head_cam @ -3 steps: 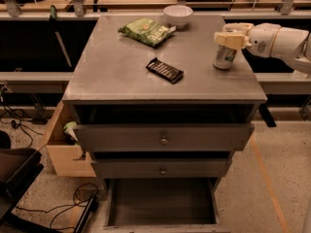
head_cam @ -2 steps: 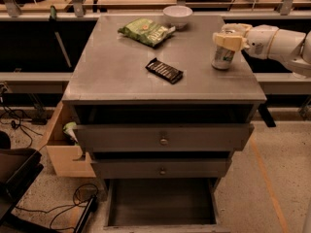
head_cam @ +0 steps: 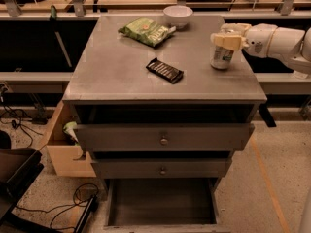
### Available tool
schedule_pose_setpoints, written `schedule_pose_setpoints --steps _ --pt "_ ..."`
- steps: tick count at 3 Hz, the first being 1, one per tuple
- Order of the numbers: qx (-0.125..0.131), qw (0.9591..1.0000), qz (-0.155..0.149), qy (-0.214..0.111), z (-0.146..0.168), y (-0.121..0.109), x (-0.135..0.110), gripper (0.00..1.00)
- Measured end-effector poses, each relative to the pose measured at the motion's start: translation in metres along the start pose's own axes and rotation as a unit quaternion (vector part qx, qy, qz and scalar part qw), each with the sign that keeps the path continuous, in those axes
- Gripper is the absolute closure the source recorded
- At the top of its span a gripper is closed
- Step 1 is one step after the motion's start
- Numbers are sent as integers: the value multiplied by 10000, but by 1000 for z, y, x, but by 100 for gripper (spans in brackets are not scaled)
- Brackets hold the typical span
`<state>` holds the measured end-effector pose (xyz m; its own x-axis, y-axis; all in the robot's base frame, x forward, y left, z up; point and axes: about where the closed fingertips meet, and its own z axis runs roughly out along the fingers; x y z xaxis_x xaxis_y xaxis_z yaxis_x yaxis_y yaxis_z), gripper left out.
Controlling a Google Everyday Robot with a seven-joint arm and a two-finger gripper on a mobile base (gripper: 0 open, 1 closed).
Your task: Pick 7up can from bottom drawer and place on counter
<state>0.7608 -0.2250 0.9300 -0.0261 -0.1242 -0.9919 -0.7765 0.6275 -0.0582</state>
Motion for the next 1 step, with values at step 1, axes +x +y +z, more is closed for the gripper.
schedule_pose_setpoints --steps 1 --pt "-26 10000 5 -2 3 2 0 4"
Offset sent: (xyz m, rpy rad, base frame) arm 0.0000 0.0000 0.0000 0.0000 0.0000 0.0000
